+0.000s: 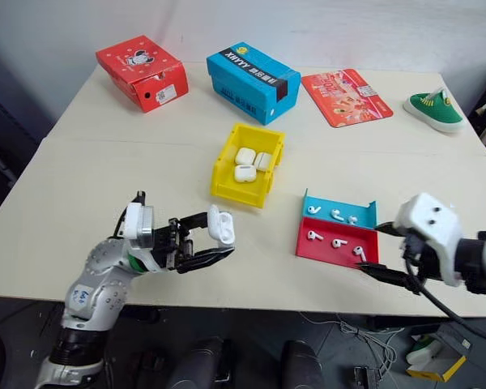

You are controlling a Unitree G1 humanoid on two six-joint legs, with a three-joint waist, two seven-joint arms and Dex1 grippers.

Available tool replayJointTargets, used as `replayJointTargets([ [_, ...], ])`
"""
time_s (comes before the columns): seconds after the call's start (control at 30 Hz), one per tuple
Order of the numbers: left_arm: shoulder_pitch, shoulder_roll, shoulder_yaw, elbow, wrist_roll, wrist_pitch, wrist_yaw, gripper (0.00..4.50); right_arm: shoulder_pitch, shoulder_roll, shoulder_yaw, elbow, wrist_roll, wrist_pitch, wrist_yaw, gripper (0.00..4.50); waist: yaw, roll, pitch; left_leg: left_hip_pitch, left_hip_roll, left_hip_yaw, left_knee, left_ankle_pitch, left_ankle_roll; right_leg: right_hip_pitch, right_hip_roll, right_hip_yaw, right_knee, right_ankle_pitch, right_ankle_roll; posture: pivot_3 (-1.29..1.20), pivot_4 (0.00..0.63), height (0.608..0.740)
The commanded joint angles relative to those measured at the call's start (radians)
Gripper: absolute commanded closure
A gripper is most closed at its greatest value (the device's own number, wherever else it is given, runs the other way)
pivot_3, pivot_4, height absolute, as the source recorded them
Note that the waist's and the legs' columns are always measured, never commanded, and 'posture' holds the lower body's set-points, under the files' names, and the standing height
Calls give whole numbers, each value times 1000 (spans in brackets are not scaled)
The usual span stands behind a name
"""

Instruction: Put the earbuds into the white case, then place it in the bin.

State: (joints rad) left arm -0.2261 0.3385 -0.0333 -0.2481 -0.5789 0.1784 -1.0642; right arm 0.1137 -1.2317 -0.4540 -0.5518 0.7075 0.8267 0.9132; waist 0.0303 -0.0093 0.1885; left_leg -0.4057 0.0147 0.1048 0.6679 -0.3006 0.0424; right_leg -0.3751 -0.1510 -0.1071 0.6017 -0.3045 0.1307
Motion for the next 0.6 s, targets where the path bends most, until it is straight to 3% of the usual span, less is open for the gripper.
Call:
replayJointTargets([
  [0.03,7,-27,-40,-62,-8,-17,17,1712,-78,-34,82,-22,0,92,-55,1293,-4,0,0,0,0,0,0,0,0,0,0,-1,0,0,0,0,150,740],
  [0.13,16,-42,-61,-71,-1,-22,32,1712,-110,-53,169,-11,-70,117,-96,2310,-5,0,0,0,0,0,0,0,0,0,2,-2,0,0,0,0,150,740],
  [0.4,23,-35,-80,-75,10,-31,45,1712,-195,-43,339,47,-238,-30,-67,2310,-6,0,0,1,0,2,0,1,1,0,2,-7,1,0,1,0,150,740],
  [0.6,10,-34,-92,-64,22,-41,46,1712,-299,-5,454,74,-271,88,-99,2310,-7,0,0,0,0,2,1,1,1,0,2,-7,1,1,1,0,150,740],
])
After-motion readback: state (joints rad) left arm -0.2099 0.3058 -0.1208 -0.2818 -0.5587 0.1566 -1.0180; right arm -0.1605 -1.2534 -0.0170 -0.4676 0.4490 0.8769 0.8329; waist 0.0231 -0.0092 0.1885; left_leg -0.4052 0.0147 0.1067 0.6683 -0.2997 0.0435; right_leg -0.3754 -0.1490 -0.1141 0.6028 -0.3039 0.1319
